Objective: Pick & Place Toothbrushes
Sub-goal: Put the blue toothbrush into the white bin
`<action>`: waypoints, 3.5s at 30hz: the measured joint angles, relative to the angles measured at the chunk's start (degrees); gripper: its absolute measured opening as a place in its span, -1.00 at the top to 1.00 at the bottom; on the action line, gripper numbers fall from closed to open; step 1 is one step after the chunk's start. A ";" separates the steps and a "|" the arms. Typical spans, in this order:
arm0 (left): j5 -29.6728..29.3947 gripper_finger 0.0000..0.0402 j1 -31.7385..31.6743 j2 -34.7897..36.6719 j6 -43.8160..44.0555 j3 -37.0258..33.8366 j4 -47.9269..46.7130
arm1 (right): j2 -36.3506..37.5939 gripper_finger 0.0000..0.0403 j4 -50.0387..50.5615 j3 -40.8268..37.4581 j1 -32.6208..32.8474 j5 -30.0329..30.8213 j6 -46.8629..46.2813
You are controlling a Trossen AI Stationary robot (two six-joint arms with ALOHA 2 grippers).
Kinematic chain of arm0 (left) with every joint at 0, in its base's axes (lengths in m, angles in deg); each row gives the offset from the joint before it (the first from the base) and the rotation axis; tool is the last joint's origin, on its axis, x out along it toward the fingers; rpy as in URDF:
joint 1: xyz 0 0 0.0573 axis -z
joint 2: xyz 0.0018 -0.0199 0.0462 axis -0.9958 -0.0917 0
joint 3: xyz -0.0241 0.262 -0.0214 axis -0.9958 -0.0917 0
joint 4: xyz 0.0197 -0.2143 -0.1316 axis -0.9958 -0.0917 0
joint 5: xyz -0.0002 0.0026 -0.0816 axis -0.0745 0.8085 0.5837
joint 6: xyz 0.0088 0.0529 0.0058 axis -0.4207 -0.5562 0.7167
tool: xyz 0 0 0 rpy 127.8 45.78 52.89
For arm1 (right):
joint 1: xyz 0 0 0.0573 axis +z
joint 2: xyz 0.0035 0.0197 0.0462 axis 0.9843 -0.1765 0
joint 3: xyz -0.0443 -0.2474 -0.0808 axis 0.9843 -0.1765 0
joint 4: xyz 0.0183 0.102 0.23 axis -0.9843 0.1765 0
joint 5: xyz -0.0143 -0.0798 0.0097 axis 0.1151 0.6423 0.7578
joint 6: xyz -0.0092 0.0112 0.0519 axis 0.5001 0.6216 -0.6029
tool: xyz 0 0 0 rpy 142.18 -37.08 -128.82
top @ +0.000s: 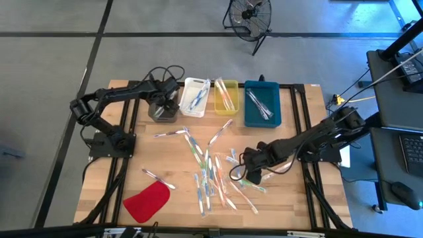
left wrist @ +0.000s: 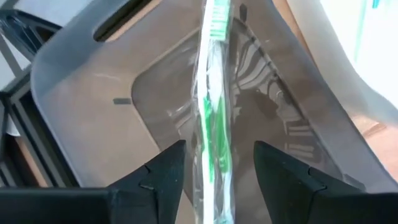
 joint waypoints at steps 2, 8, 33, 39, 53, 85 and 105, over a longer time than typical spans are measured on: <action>-0.62 0.09 0.41 0.02 -0.62 0.25 0.04 | -1.14 0.11 -0.06 -0.02 0.00 -0.10 -0.75; -3.66 0.10 2.50 1.94 -0.97 0.28 0.00 | -4.11 0.19 -1.44 -0.02 0.00 -2.99 -1.20; 0.59 0.10 24.07 20.57 6.37 -15.35 17.09 | -6.72 0.70 -1.99 0.11 -0.02 -1.15 -3.97; 1.28 0.10 31.53 20.52 7.85 -18.18 24.54 | -7.09 0.71 -1.92 0.20 -0.07 -1.04 -5.67; 1.79 0.10 43.98 17.34 3.34 -18.34 34.35 | -5.34 0.87 0.52 -0.20 -0.15 -1.22 -3.34; 2.41 0.10 45.22 -0.83 -6.19 -18.34 71.60 | 14.83 0.88 -16.30 -14.73 0.00 22.58 5.33; 18.38 0.10 40.96 -13.16 -7.55 -18.32 100.94 | 3.03 0.86 -76.99 -21.84 -2.08 28.60 29.49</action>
